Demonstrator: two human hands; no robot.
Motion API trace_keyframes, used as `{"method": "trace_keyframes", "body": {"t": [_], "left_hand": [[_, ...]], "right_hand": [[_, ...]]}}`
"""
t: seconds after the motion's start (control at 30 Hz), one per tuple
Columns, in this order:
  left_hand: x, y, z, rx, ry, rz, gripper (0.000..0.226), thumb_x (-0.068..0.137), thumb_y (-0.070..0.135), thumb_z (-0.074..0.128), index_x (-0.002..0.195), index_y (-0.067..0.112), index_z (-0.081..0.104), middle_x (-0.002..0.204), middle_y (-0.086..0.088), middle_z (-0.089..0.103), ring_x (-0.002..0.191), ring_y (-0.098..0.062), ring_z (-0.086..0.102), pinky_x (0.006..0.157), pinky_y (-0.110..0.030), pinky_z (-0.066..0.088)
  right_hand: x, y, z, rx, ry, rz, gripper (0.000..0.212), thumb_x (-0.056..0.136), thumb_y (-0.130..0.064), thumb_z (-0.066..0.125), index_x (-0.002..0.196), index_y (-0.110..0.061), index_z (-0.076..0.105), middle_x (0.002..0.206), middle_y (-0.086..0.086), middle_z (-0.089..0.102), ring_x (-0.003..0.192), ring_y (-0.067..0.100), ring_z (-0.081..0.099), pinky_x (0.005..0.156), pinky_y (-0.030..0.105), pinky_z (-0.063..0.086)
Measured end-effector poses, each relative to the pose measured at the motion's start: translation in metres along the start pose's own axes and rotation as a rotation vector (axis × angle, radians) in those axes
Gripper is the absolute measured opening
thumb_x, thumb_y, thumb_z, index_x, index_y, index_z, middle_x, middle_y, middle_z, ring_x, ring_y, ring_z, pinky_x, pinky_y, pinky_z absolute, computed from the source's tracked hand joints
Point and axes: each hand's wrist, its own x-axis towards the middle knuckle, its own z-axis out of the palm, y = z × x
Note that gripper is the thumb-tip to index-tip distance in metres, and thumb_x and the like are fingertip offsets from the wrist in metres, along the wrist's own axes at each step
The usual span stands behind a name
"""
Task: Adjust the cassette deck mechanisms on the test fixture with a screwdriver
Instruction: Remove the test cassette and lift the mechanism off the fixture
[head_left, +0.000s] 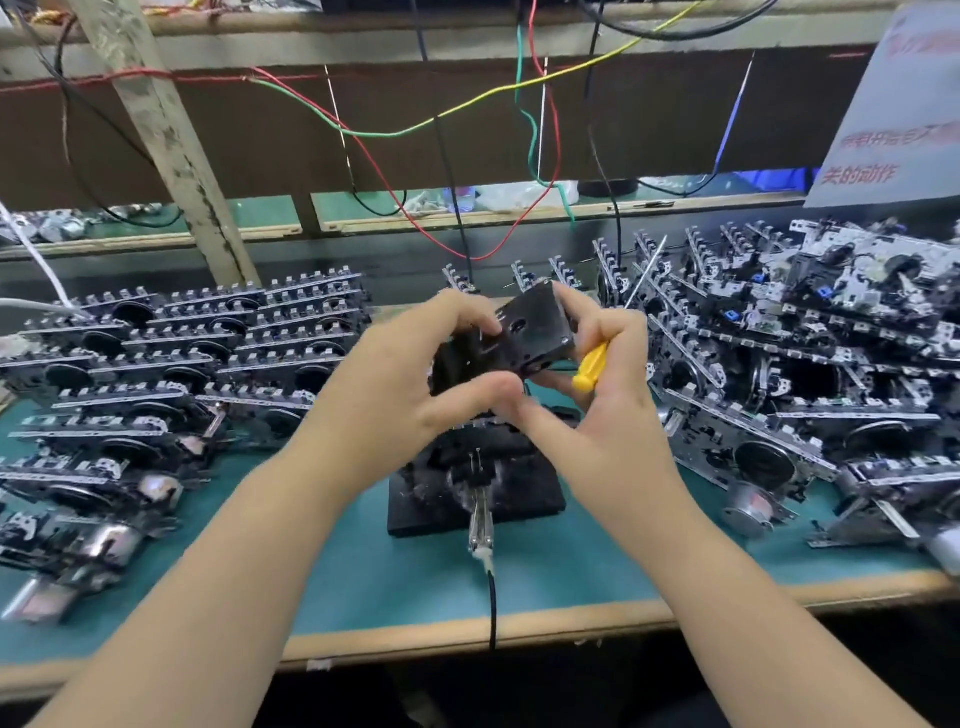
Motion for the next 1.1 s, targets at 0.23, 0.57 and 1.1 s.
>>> {"method": "trace_keyframes", "body": {"t": [0.23,0.57,1.1], "left_hand": [[-0.021,0.01,0.016,-0.293,0.027,-0.119,0.026,0.087,0.05,0.061,0.106,0.033,0.067,0.126,0.02,0.067,0.117,-0.007,0.064,0.101,-0.037,0.05],[-0.066,-0.014,0.037,-0.284,0.31,-0.293,0.02,0.086,0.044,0.06,0.106,0.04,0.06,0.136,0.02,0.059,0.129,-0.016,0.055,0.107,-0.046,0.045],[-0.093,-0.047,0.069,-0.331,0.393,-0.583,0.05,0.075,0.075,0.052,0.125,0.069,0.045,0.13,0.038,0.053,0.128,0.013,0.046,0.104,-0.027,0.036]], "right_hand": [[-0.005,-0.007,-0.041,-0.248,0.046,-0.243,0.048,0.081,0.007,0.075,0.083,-0.025,0.039,0.099,0.003,0.069,0.101,0.016,0.066,0.086,0.025,0.048],[-0.066,0.024,-0.066,-0.894,-0.27,0.013,0.046,0.059,0.005,0.083,0.089,-0.018,0.057,0.085,-0.004,0.053,0.079,0.025,0.057,0.056,0.044,0.051],[0.03,0.013,0.013,-0.738,-0.451,-0.171,0.039,0.079,0.004,0.062,0.094,-0.021,0.036,0.092,0.005,0.052,0.086,0.034,0.047,0.068,0.05,0.047]]}}
